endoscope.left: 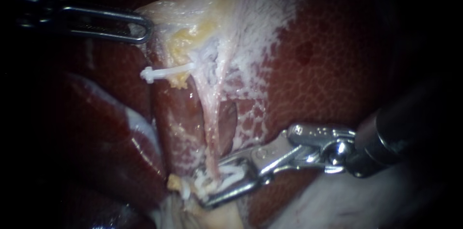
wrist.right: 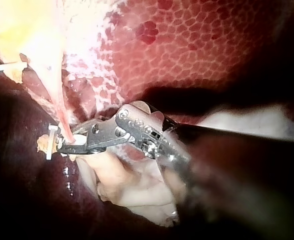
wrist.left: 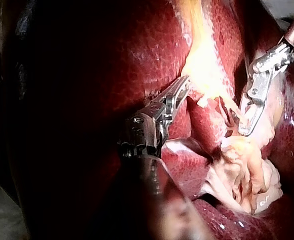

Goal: Clipping first clip right tube

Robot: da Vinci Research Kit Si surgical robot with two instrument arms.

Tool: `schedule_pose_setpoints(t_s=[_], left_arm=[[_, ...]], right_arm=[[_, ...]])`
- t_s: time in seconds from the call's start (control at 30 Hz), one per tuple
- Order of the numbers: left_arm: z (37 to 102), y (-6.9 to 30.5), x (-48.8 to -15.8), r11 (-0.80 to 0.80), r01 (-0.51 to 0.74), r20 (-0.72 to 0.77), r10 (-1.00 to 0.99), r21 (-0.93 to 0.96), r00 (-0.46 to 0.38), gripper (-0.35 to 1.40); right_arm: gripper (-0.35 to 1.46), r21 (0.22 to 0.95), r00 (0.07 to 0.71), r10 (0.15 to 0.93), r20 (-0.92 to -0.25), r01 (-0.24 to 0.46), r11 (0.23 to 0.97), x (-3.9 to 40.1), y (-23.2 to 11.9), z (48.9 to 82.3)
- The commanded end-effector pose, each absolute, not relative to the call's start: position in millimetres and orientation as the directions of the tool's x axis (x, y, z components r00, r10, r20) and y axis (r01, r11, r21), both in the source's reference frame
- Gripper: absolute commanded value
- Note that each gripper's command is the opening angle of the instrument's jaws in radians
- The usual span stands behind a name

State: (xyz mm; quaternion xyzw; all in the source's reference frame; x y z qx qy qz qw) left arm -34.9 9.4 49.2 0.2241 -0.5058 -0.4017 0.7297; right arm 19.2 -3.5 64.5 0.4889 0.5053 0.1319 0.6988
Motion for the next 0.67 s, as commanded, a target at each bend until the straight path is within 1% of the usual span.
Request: schedule_pose_setpoints(t_s=[0.03,0.2,0.67], left_arm=[[49.2,9.4,-34.9,0.577,0.36,0.558,-0.813,0.733,0.165,-0.27],[49.2,9.4,-34.9,0.577,0.36,0.558,-0.813,0.733,0.165,-0.27],[49.2,9.4,-35.0,0.577,0.36,0.558,-0.813,0.734,0.165,-0.27]], right_arm=[[-0.35,0.824,0.457,0.685,-0.567,0.304,0.479,19.1,-3.3,64.6],[-0.35,0.845,0.47,0.702,-0.535,0.286,0.451,18.6,-3.1,65.3],[-0.35,0.853,0.477,0.707,-0.522,0.282,0.439,18.6,-3.5,65.3]])
